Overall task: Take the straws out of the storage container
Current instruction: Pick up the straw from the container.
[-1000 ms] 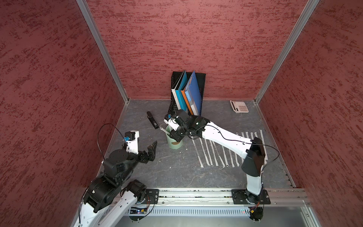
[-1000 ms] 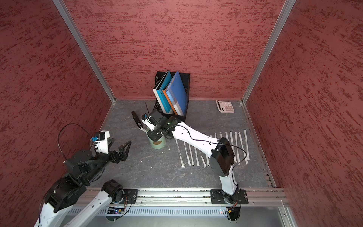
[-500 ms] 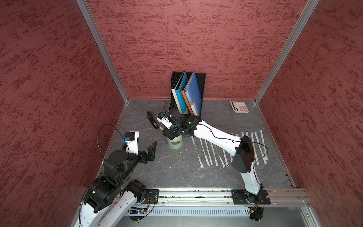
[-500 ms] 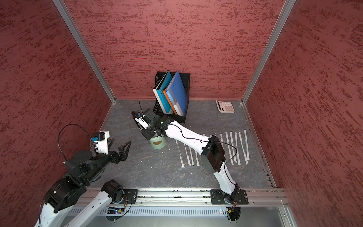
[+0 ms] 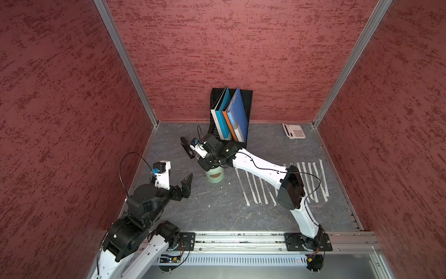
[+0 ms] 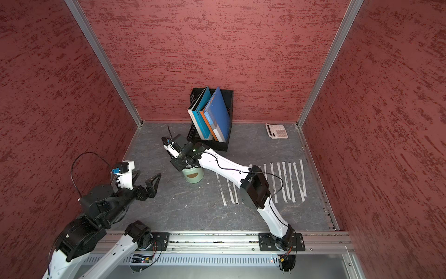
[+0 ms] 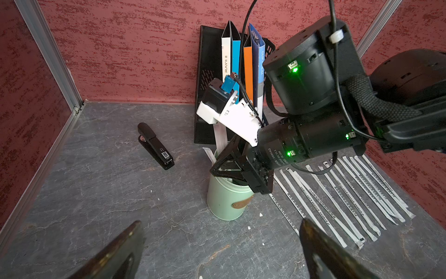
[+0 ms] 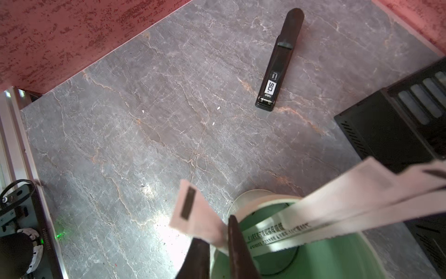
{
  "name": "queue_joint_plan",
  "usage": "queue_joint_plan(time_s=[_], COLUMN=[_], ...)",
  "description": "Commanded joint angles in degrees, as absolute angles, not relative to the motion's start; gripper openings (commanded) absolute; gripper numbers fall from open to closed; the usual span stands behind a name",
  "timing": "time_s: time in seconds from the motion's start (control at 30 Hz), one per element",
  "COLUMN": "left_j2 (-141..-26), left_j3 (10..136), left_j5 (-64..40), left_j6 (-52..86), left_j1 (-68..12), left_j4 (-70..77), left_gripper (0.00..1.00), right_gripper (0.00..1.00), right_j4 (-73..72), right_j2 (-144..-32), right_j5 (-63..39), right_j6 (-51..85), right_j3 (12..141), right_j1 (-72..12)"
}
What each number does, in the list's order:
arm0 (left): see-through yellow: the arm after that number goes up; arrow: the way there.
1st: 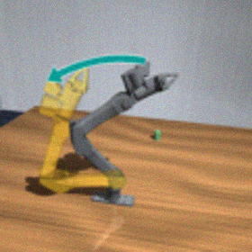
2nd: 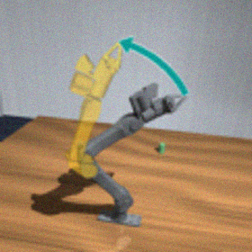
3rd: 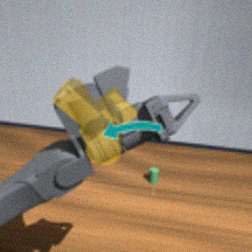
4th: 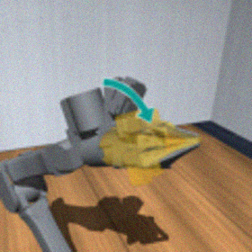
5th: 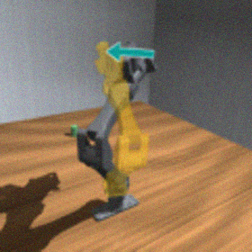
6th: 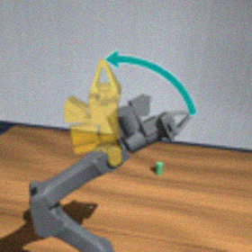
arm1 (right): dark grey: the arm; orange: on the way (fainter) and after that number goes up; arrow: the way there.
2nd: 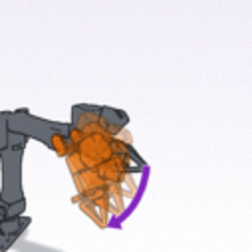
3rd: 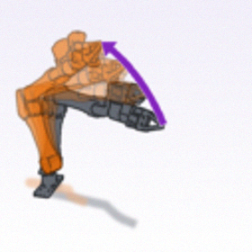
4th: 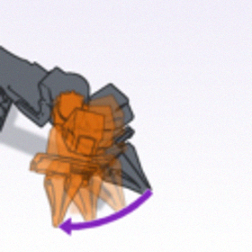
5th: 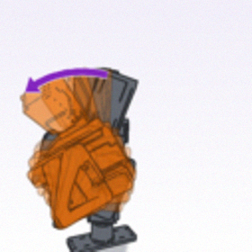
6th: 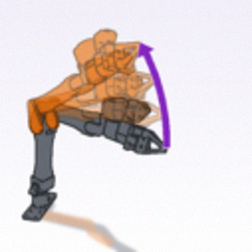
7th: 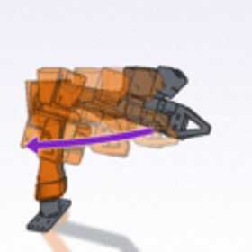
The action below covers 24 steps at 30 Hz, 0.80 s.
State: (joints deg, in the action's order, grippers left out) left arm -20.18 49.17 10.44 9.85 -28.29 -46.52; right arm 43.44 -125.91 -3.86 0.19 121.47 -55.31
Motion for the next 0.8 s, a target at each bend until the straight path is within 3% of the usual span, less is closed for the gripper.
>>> queue_joint_plan(time_s=[0.0, 0.5, 0.77], left_j2=[-19.8, -19.2, -19.1], left_j3=[48.6, 48.6, 48.6], left_j5=[10.4, 10.1, 10.2], left_j6=[10.4, 10.4, 10.3], left_j1=[-27.9, -27.9, -27.9], left_j4=[-46.3, -46.2, -46.3], left_gripper=[1.00, 1.00, 1.00], right_gripper=[0.10, 0.06, 0.06], right_j4=[42.4, 38.8, 40.2], right_j2=[-123.4, -114.2, -104.1], right_j5=[-2.1, 1.7, 6.3], right_j6=[0.4, 1.6, 1.4], right_j3=[122.3, 118.5, 118.6], right_j1=[-55.7, -55.7, -55.6])
